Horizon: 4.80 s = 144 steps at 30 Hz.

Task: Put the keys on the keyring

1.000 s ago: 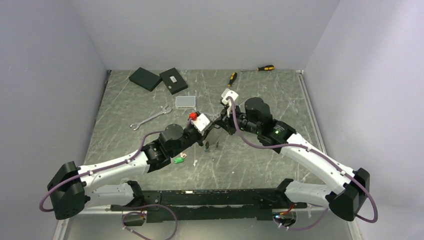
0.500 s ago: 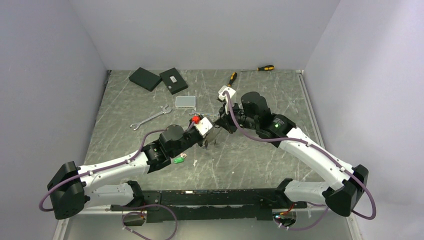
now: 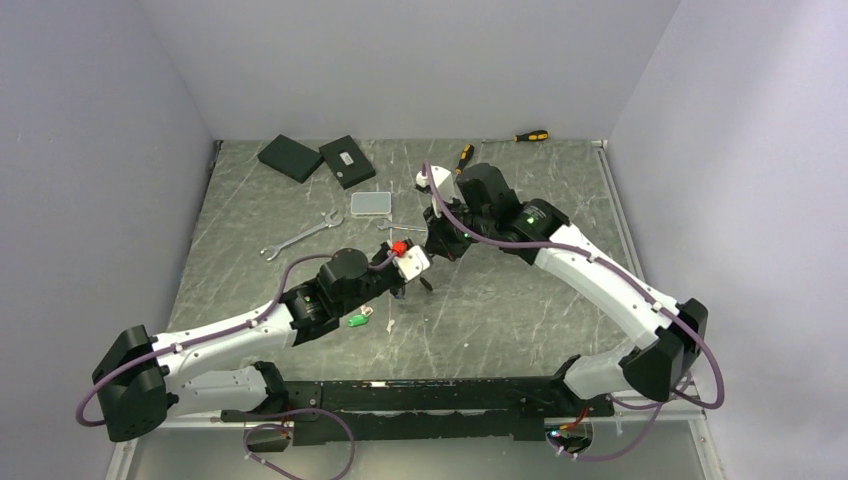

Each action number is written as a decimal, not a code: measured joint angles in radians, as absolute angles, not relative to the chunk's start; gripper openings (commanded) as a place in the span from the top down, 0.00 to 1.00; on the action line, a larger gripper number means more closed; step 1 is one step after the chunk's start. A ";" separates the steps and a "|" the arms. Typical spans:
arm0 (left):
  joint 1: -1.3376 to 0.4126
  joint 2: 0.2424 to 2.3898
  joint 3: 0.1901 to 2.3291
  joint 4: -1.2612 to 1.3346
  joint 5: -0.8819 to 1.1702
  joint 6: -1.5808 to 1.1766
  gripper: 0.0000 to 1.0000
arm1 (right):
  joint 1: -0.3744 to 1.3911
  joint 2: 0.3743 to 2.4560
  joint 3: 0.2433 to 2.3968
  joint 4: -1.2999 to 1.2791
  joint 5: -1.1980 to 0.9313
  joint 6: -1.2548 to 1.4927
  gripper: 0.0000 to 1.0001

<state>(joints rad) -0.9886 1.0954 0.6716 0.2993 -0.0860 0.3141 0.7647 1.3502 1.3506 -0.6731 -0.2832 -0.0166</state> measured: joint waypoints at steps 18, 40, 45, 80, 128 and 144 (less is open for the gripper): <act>-0.995 1.076 0.672 0.210 -0.019 0.457 1.00 | 0.734 1.507 1.540 -0.926 -0.392 0.025 1.00; -1.076 1.097 0.698 0.160 -0.115 0.609 0.65 | 0.725 1.585 1.613 -1.076 -0.511 0.037 1.00; -1.083 1.097 0.698 0.161 -0.143 0.618 0.65 | 0.723 1.587 1.622 -1.075 -0.511 0.037 1.00; -1.133 0.953 0.670 0.129 -0.182 0.604 0.19 | 0.580 1.453 1.528 -1.034 -0.509 0.097 1.00; -1.044 1.216 0.678 0.490 -0.110 0.229 1.00 | 0.578 1.341 1.448 -0.845 -0.511 0.097 1.00; -1.042 1.191 0.662 0.421 -0.132 0.242 0.91 | 0.579 1.389 1.456 -0.792 -0.475 0.097 0.38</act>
